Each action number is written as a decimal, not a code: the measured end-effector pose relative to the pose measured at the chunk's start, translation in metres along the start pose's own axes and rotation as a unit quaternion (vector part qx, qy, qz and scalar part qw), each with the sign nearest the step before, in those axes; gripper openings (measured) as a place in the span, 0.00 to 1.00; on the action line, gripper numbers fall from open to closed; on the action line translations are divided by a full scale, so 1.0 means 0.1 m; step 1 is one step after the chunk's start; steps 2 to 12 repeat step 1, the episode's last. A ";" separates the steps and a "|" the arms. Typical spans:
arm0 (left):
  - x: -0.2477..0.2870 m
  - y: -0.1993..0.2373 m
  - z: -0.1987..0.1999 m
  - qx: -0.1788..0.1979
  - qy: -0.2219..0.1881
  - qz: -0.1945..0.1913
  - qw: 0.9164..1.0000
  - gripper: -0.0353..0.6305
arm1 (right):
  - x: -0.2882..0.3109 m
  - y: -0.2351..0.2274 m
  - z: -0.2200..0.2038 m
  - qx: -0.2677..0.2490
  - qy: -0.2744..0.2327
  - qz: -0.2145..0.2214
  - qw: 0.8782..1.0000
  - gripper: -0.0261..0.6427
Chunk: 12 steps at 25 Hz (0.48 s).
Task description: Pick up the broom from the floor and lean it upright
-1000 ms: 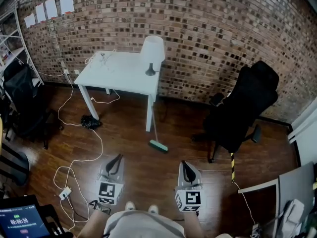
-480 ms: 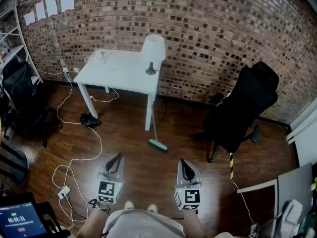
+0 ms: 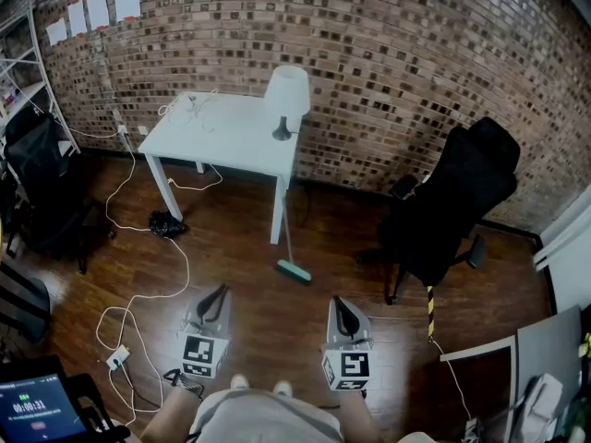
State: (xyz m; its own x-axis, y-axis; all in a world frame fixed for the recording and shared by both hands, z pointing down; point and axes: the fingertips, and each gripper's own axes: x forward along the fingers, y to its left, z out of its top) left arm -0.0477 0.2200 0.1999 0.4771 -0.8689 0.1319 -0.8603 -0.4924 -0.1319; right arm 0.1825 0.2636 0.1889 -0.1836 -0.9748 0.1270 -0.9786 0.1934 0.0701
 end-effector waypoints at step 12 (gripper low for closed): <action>0.00 0.00 0.00 0.000 0.000 0.000 1.000 0.08 | 0.00 0.00 0.00 0.000 0.000 0.000 1.000 0.06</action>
